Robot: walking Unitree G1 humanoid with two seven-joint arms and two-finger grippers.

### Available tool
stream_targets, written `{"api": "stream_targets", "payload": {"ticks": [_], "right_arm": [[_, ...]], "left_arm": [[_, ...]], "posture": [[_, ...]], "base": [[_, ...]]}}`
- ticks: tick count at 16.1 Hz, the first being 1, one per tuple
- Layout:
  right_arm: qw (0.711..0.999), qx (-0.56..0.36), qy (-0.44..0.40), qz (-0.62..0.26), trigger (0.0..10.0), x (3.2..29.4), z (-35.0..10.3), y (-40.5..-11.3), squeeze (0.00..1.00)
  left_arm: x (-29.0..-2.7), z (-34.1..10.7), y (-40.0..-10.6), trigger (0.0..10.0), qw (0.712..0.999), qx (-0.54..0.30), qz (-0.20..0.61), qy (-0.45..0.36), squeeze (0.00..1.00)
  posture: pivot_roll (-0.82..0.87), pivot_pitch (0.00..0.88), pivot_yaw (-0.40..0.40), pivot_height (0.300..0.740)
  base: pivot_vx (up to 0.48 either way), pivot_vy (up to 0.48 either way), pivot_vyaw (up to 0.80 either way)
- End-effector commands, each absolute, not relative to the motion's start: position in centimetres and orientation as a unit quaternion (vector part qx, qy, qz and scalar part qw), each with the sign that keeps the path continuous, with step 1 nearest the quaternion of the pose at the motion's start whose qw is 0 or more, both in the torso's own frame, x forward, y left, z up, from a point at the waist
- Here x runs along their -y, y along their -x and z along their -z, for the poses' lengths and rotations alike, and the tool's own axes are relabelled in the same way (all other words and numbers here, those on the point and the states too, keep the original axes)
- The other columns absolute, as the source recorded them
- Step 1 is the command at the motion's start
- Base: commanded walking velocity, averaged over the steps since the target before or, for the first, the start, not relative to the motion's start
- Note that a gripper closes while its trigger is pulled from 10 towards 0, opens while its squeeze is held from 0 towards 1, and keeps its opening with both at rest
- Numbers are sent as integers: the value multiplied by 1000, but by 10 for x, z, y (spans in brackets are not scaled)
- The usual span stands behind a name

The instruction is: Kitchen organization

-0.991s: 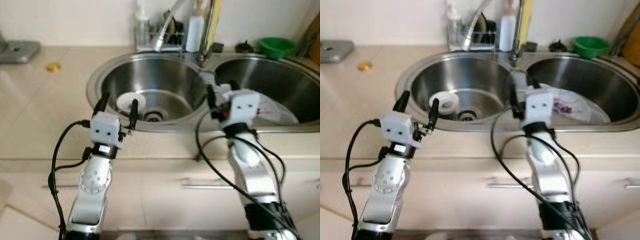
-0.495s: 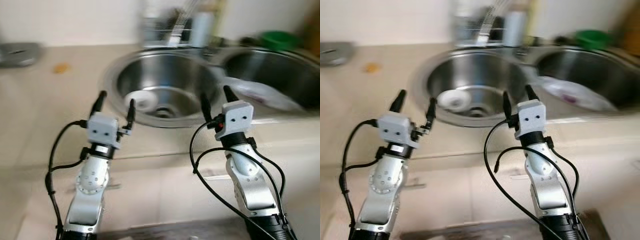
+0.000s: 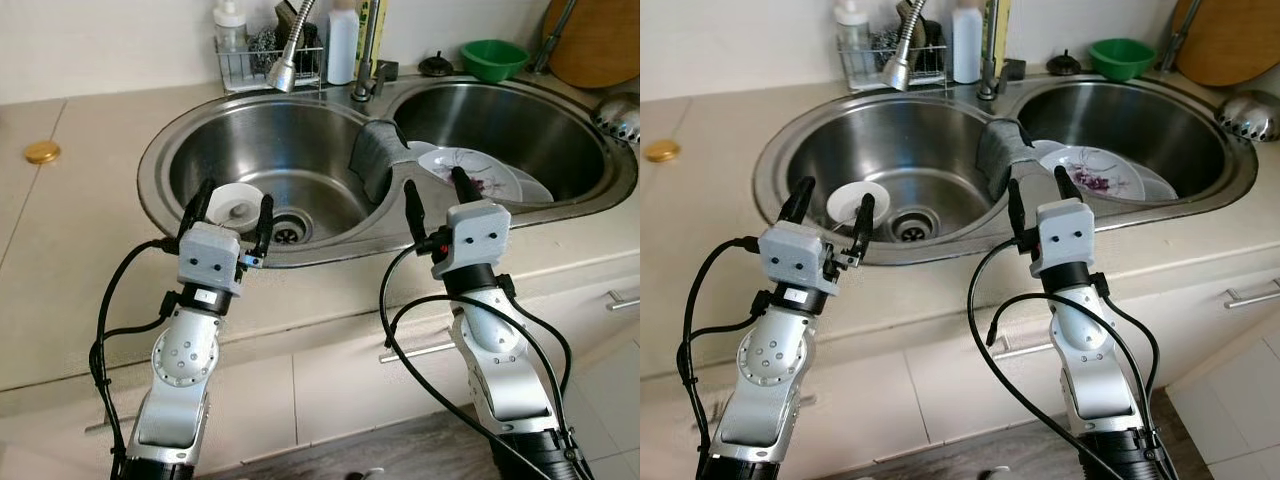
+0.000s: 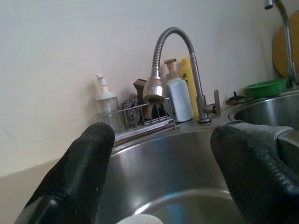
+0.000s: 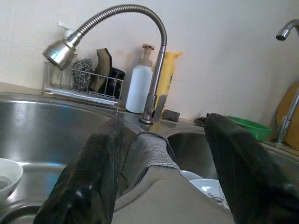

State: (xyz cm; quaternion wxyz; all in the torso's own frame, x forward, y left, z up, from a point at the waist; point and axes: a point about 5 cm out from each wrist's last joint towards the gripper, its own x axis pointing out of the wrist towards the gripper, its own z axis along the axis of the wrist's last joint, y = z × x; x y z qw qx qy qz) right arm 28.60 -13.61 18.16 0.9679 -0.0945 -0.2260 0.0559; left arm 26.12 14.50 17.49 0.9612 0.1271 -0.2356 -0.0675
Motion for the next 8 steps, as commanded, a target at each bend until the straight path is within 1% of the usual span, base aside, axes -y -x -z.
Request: {"api": "stream_targets", "payload": {"ticks": [1,3,6,8], "right_arm": [[963,247,95,-50,10000,137,-189,-285,0],[963,249,97,-49,10000,138,-189,-284,0],[962,252,100,-45,10000,139,-189,-284,0],[961,253,101,-44,10000,139,-189,-284,0]], "left_arm": [[-142,-176,-261,10000,959,240,74,-133,0],[-141,-176,-261,10000,958,241,76,-133,0],[-140,-176,-261,10000,958,243,78,-133,0],[-140,-175,-261,10000,958,242,78,-134,0]], "posture": [[49,33,-19,740],[44,33,-18,740],[44,33,-18,740],[48,33,-20,740]], "base": [[0,0,-800],[0,0,-800],[0,-318,-800],[0,-426,-800]]}}
